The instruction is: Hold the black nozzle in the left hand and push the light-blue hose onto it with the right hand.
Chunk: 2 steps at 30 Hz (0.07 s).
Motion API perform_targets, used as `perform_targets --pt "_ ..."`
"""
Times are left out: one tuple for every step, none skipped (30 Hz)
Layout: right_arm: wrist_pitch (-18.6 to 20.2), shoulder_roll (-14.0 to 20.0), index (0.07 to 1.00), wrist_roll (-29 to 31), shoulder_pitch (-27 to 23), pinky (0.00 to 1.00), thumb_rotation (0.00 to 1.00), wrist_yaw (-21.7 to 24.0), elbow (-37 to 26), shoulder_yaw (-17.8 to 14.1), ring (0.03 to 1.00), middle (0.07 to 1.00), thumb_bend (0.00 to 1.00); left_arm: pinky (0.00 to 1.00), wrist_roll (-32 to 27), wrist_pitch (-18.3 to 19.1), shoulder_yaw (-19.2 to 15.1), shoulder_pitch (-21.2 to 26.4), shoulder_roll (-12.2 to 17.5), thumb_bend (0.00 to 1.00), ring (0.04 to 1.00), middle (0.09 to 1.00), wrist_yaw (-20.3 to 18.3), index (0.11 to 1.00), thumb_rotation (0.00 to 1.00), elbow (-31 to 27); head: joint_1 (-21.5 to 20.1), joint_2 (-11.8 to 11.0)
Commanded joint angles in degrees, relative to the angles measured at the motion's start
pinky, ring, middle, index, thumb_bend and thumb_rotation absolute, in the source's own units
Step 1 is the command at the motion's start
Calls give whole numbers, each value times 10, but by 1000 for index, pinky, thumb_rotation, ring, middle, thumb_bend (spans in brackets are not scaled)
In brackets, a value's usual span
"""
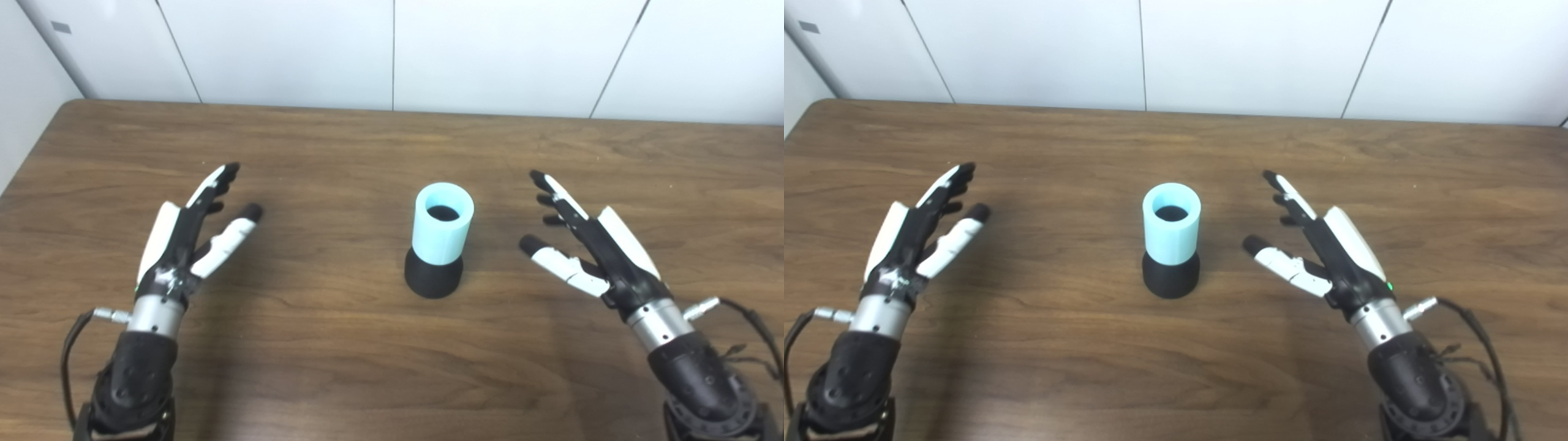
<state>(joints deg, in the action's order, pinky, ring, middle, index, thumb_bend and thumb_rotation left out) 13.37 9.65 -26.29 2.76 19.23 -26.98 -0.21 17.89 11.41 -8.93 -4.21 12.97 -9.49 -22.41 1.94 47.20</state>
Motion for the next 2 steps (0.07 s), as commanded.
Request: perform_targets --pt "-12 -16 958 29 6 815 941 -43 4 -16 909 959 508 894 -21 -17 -7 -11 -4 567 922 916 18 925 861 -10 -1 1" --pt "-15 -21 957 37 11 834 962 -52 8 -19 918 962 500 907 -27 -18 -8 -17 -6 569 930 923 20 932 869 -10 -2 0"
